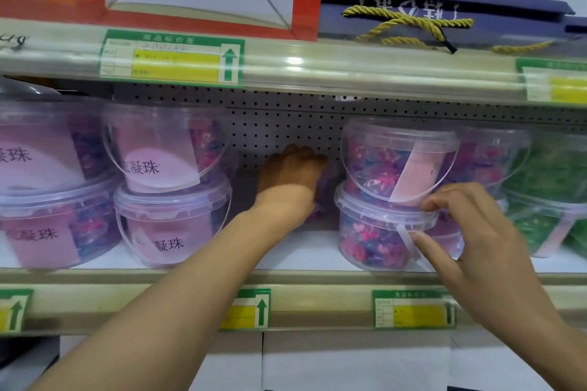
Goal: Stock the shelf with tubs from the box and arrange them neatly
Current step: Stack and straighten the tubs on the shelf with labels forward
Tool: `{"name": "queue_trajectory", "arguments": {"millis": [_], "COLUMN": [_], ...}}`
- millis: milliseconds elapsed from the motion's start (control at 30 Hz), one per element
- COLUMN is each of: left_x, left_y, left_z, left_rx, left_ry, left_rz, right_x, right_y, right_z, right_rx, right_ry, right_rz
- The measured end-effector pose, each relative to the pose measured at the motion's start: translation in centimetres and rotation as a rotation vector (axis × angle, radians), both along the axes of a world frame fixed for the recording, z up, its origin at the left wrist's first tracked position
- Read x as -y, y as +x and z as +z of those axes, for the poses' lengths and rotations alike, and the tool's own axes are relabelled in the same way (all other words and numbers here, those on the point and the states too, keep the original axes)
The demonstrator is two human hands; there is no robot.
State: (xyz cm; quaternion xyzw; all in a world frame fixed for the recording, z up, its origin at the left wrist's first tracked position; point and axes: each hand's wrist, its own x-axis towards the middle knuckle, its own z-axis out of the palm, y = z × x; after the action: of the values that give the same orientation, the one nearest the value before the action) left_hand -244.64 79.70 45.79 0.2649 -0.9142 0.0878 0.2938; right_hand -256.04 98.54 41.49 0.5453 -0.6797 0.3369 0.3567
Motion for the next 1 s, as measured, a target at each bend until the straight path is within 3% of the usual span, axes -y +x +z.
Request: {"name": "queue_trajectory", "arguments": {"millis": [167,267,333,467,667,833,1000], "left_x": [1.3,1.0,0.8,0.6,1.8,1.5,1.4], "left_y": [1.0,1.7,1.3,-0.3,1.3,0.5,0.2], "left_z": [-0.1,-0.8,-0.7,0.1,-0.1,-0.1,0.5], "left_rx": [0.032,-0.080,-0.120,0.023,-0.056,-0.047,0.008], "left_ry": [0.005,0.124,0.106,-0.003,0.145,-0.008,0.013], "left_rz": [0.212,0.162,0.083,0.108,0.205,0.158,0.192], "right_x": [0.2,0.3,0.2,0.1,0.2,0.2,0.2], "right_y": [-0.1,-0.2,-0.2,-0.2,-0.2,-0.2,-0.3], "right_z": [0.0,-0.3,-0.4,-0.2,-0.2,-0.4,-0.4], "right_rx": [0.001,0.005,0.011,0.009,0.023,0.030,0.038], "right_ry": [-0.013,-0.017,-0.021,-0.015,-0.019,-0.021,-0.023], "right_rz": [0.006,0.001,0.002,0.020,0.009,0.009,-0.005]}}
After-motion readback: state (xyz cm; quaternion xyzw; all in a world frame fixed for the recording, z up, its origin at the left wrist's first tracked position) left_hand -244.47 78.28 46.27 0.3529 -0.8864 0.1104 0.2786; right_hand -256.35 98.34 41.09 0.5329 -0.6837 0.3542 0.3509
